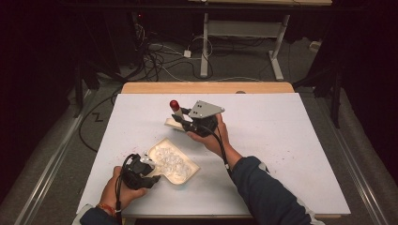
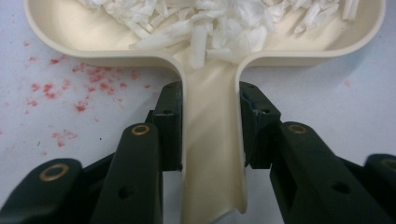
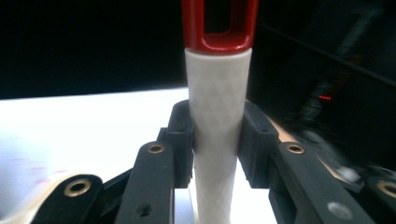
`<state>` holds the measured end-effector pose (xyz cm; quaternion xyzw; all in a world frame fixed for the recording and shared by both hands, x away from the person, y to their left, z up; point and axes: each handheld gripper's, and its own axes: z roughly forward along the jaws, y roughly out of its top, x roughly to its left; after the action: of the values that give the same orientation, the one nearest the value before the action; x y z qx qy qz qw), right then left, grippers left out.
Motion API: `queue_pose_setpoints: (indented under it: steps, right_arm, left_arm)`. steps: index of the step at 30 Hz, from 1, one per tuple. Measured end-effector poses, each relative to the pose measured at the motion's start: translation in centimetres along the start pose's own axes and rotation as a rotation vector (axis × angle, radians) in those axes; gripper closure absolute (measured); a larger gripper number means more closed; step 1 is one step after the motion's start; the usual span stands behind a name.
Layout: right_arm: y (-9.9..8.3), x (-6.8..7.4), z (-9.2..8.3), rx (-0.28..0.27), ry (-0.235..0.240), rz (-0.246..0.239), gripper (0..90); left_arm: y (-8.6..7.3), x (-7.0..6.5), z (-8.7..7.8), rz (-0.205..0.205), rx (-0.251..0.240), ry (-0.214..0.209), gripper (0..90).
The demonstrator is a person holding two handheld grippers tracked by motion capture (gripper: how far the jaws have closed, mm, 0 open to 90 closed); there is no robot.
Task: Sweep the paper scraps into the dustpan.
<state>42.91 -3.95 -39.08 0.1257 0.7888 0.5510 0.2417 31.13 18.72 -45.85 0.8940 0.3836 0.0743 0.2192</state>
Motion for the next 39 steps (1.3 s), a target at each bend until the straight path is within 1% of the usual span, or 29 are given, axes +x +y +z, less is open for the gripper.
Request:
queue_pose_setpoints:
  steps: [2,4,6,9,12,13,15,17,18,19,21,26,28,30,35,38,39]
  right_arm:
    - [0.1,0.6,-0.5,-0.006,0.048,-0.017,70.1]
    - [0.2,1.2,-1.2,-0.005,0.078,-0.013,70.0]
    - [0.3,1.8,-2.0,-0.011,0.110,-0.011,70.1]
    - [0.3,2.6,-3.3,-0.004,0.127,-0.004,70.1]
    - [0.4,3.1,-4.7,-0.024,0.154,0.017,70.4]
    - [0.5,3.3,-5.1,-0.034,0.164,0.025,70.4]
    - [0.8,3.6,-5.8,-0.047,0.176,0.030,70.3]
    - [1.2,3.8,-6.5,-0.045,0.150,0.005,70.3]
    - [1.4,3.9,-6.8,-0.043,0.131,-0.003,70.4]
    - [1.5,3.9,-7.2,-0.051,0.121,-0.006,70.3]
    - [1.8,3.5,-8.0,-0.065,0.103,0.012,70.3]
    - [2.0,2.6,-9.6,-0.076,0.045,0.042,70.3]
    - [2.0,2.2,-10.6,-0.086,0.025,0.055,70.3]
    - [1.9,1.9,-11.6,-0.088,0.003,0.049,70.3]
    - [1.0,1.0,-14.5,-0.055,-0.071,0.055,70.3]
    - [0.2,0.6,-16.7,-0.037,-0.133,0.022,70.3]
    - [0.0,0.3,-17.4,-0.023,-0.145,0.012,70.3]
  left_arm:
    - [0.0,0.1,-0.1,-0.001,-0.001,0.002,63.4]
    - [0.0,0.1,-0.1,-0.009,-0.008,0.003,63.4]
    - [0.0,0.2,-0.2,-0.006,-0.001,0.005,63.4]
    - [0.0,0.2,-0.2,-0.010,-0.003,0.006,63.4]
    - [0.1,0.2,-0.2,-0.009,0.002,0.007,63.4]
    - [0.1,0.1,-0.1,-0.017,-0.005,0.011,63.4]
    - [0.2,0.0,-0.1,-0.016,-0.003,0.014,63.4]
    - [0.2,0.1,-0.1,-0.012,0.002,0.014,63.4]
    - [0.2,0.1,-0.1,-0.012,0.003,0.015,63.4]
    - [0.2,0.1,0.0,-0.012,0.004,0.015,63.4]
    - [0.2,0.1,0.0,-0.009,0.005,0.017,63.4]
    - [0.2,0.1,0.1,-0.007,0.008,0.018,63.4]
    - [0.2,0.1,0.1,-0.007,0.008,0.018,63.4]
    - [0.2,0.1,0.1,-0.006,0.009,0.017,63.4]
    - [0.1,0.1,0.1,0.006,0.010,0.018,63.4]
    - [0.0,0.1,-0.1,0.012,0.011,0.013,63.5]
    - [0.0,0.1,-0.1,0.013,0.011,0.013,63.5]
